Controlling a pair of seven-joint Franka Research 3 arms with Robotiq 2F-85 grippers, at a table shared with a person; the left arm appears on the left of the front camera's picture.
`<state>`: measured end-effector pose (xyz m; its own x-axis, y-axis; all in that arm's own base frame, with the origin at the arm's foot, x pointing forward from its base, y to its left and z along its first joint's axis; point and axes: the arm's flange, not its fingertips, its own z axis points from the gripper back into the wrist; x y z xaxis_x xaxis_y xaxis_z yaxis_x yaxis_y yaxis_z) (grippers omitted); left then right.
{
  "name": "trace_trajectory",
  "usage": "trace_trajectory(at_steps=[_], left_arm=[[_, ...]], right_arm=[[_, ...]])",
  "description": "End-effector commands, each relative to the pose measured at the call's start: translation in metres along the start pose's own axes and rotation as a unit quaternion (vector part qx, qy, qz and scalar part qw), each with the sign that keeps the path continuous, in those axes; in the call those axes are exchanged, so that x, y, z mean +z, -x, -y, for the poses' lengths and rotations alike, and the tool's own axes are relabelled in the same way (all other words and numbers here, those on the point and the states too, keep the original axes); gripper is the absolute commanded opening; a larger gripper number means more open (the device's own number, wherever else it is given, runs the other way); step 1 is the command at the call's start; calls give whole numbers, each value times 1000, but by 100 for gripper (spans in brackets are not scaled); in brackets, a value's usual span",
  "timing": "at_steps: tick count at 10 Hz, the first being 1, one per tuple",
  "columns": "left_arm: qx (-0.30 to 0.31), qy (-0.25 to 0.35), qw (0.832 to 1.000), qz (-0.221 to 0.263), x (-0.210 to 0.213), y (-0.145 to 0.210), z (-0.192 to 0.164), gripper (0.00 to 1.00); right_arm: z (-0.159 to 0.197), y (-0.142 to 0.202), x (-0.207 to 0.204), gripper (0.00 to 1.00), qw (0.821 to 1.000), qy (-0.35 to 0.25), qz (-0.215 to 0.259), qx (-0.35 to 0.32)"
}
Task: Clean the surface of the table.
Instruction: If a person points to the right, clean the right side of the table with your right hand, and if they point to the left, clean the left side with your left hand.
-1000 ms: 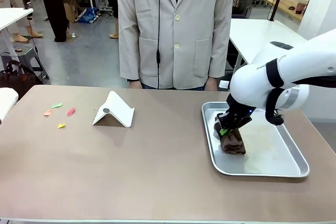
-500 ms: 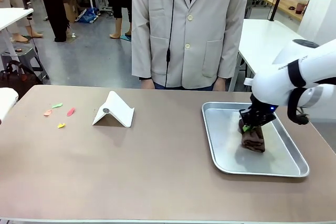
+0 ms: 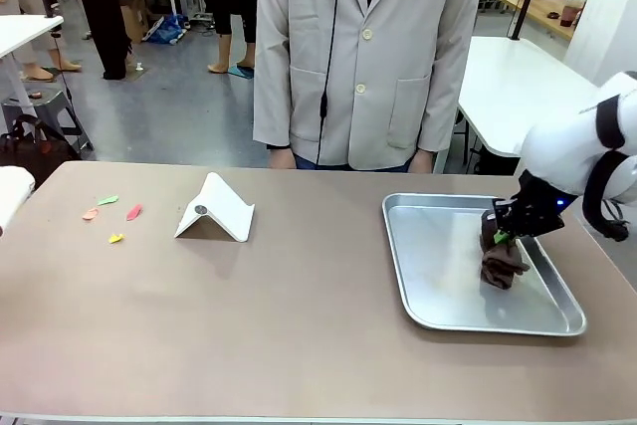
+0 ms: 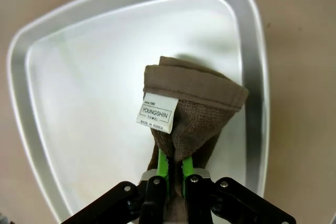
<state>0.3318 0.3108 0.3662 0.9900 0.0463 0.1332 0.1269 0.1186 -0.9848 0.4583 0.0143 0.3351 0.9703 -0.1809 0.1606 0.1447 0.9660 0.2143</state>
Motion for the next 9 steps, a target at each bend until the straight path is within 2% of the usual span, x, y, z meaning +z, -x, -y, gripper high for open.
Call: trace_trajectory(at_steps=[1,3,5,7,9], left_arm=[[-4,1,1000,-5,-2,4,2,11],[-4,1,1000,-5,-2,4,2,11],[-4,1,1000,-5,-2,4,2,11],[-4,1,1000,-5,-2,4,2,11],[-4,1,1000,-5,-2,4,2,11]], right_arm=[[17,7,12,0,998,-66,18,8],[21,11,27,0,986,-165,21,17],[21,13,44,0,959,-283,9,12],[31,10,58,0,906,-422,-38,-7],[42,8,64,0,864,-496,-89,-26]])
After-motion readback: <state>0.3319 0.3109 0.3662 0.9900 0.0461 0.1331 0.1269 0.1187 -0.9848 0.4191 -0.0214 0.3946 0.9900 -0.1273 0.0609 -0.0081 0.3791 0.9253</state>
